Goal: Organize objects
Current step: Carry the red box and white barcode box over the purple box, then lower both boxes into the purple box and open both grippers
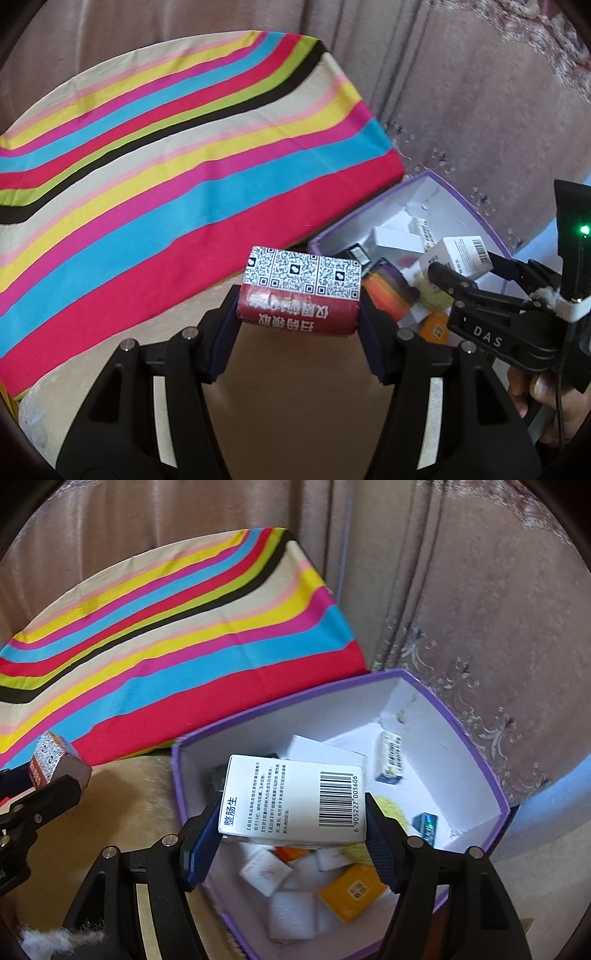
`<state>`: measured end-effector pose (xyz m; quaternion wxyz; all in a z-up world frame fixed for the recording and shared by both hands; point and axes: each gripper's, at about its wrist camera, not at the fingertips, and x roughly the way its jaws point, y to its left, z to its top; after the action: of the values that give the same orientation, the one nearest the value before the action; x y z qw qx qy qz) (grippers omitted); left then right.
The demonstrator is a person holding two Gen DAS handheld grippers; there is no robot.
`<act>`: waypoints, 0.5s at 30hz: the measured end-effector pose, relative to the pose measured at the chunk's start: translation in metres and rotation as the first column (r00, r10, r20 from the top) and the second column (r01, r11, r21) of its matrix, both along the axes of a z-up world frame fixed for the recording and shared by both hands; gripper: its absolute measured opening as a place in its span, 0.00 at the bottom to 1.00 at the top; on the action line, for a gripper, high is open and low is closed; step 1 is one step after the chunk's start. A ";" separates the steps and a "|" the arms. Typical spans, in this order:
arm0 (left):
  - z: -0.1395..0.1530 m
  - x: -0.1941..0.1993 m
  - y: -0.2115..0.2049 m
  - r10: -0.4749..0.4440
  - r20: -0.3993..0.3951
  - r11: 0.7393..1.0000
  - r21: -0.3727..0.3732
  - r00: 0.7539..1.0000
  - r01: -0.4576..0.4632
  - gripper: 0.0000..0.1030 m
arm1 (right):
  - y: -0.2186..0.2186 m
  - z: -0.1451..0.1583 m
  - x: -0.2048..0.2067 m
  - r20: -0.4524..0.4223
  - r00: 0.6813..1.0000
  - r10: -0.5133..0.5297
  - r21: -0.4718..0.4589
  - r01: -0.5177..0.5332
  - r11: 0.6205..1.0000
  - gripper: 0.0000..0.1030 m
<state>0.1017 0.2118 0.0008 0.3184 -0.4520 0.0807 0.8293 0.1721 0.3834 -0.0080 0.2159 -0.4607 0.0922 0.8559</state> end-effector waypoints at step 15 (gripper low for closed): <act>-0.003 0.025 0.091 -0.182 0.019 0.983 -0.014 0.983 0.182 0.61 | 0.080 -0.017 0.038 0.004 0.982 -0.191 0.006 0.191 0.982 0.69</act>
<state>0.1266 0.3033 -0.0021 0.3898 -0.4524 0.1255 0.7923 0.2097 0.4631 -0.0254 0.2985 -0.4512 0.1332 0.8304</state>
